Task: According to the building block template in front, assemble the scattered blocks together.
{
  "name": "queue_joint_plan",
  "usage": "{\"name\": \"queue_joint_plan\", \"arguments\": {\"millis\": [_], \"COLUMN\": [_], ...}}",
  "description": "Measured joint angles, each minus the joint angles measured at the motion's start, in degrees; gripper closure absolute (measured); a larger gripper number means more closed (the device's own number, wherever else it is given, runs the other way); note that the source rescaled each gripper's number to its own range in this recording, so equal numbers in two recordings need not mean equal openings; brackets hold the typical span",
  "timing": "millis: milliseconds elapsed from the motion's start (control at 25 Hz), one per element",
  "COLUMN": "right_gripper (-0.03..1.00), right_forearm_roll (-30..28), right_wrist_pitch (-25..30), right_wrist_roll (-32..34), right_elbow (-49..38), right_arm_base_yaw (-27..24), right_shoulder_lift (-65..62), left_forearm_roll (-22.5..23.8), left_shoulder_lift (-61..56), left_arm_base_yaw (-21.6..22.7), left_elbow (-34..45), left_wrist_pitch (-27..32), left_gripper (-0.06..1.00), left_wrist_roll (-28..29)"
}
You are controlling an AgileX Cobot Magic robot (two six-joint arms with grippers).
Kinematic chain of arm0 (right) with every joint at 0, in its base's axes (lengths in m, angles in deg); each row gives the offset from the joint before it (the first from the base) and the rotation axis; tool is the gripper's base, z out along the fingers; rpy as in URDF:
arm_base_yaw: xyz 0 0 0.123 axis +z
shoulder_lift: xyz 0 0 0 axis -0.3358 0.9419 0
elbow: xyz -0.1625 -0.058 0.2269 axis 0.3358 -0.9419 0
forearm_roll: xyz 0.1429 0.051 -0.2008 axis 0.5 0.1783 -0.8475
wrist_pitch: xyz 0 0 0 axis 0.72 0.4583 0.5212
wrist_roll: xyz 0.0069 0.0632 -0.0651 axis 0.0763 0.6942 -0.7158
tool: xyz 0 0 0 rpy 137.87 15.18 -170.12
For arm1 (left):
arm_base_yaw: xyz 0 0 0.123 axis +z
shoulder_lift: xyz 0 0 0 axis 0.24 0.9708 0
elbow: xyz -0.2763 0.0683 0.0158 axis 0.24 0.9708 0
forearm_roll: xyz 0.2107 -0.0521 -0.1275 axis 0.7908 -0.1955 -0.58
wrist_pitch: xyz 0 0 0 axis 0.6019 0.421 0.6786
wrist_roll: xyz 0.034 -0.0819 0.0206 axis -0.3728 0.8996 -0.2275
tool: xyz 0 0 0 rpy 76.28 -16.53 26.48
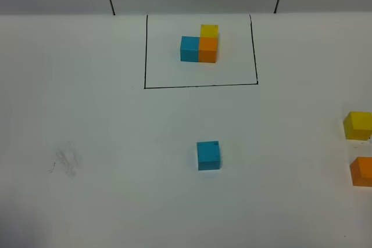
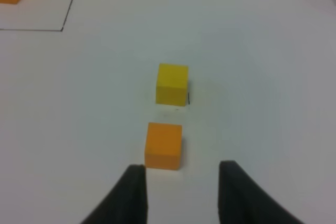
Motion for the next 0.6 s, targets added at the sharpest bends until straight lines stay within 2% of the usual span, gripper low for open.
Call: {"name": "queue_joint_plan", "arguments": {"millis": [160,360,440,600], "right_gripper": [0.97,0.97,0.97,0.97], "right_forearm_roll": [0.00,0.00,0.00,0.00], "right_wrist_pitch": [0.00,0.00,0.00,0.00], "right_wrist_roll": [0.00,0.00,0.00,0.00], "right_elbow": [0.00,0.00,0.00,0.00], "right_arm_base_yaw": [0.00,0.00,0.00,0.00], "right_shoulder_lift": [0.00,0.00,0.00,0.00], "left_forearm_roll": [-7.66,-18.49,-20.48,-19.35], "left_shoulder_lift": [-9.57,-15.31,-16.77,-19.38], "left_arm_base_yaw": [2.44,12.22,16.05,23.79], "left_elbow": [2.10,7.86,10.78,18.14], "left_wrist_pitch": [0.03,0.03,0.03,0.03], "left_gripper": [0.34,0.34,0.34,0.34], "left_wrist_roll": [2.18,3.19,7.68,21.74]}}
